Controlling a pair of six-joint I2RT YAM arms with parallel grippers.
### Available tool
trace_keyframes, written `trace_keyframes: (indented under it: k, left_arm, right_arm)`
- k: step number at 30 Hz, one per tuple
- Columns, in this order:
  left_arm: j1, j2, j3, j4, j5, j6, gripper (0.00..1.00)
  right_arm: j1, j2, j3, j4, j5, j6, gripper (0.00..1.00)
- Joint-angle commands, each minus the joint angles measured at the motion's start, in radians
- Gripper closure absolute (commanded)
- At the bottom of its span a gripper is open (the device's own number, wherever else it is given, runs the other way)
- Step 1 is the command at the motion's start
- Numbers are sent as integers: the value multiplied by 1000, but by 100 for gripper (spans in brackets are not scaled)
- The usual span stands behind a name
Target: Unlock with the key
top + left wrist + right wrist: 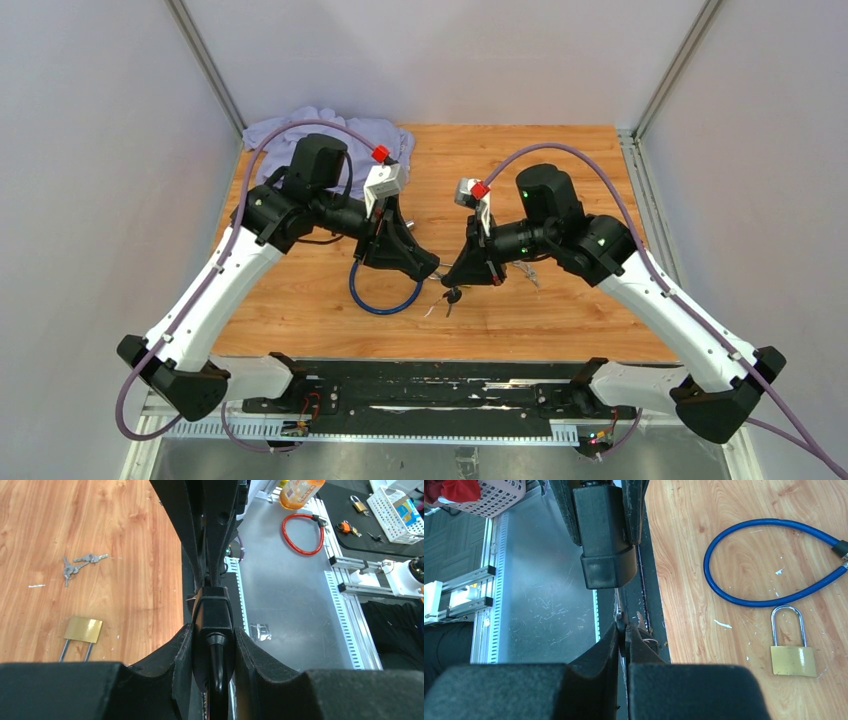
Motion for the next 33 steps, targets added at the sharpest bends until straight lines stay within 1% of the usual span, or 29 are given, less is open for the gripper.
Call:
trace_keyframes:
  k: [1, 5, 9, 11, 12, 14, 16, 17, 18, 20, 23, 24, 25, 26, 29, 33]
  left_arm:
    - [-49, -41, -36, 15, 223, -25, 100]
    - [-49, -48, -48, 14, 199, -3, 100]
    - [-49, -46, -52, 14, 208, 3, 100]
    - [-49, -40, -48, 13, 208, 1, 100]
    - [-49, -38, -43, 14, 207, 2, 100]
    - [-25, -37, -21, 16, 206, 8, 100]
    - [43, -39, -8, 23, 221, 7, 100]
    - [78, -38, -7, 51, 243, -25, 100]
    - [111, -39, -12, 106, 275, -88, 100]
    - [150, -55, -47, 314, 328, -289, 100]
    - [159, -112, -140, 707, 368, -600, 100]
    - [159, -127, -175, 821, 375, -681, 100]
    - [160, -139, -195, 888, 387, -732, 100]
    - [160, -143, -205, 918, 399, -753, 100]
    - [159, -141, -209, 921, 421, -781, 100]
    - [159, -152, -198, 928, 423, -750, 100]
  right_arm:
    - [-14, 32, 68, 351, 107, 31, 99]
    - [-15, 27, 53, 434, 118, 71, 99]
    - [-13, 7, 3, 559, 152, 119, 99]
    - [-11, 14, 6, 580, 153, 134, 99]
    - [-11, 15, 6, 582, 154, 134, 99]
    - [-11, -5, -24, 515, 169, 90, 99]
    - [-14, -35, -62, 445, 185, 41, 99]
    - [-16, -55, -88, 419, 198, 20, 99]
    - [-20, -77, -119, 403, 206, 5, 99]
    - [-35, -114, -175, 378, 219, -13, 99]
    - [-59, -152, -226, 354, 227, -23, 99]
    - [-70, -159, -234, 348, 224, -25, 99]
    - [-81, -165, -236, 342, 218, -26, 99]
    - [-92, -166, -235, 335, 212, -27, 99]
    - [-113, -148, -204, 303, 194, -39, 99]
    - [-116, -83, -131, 190, 196, -69, 99]
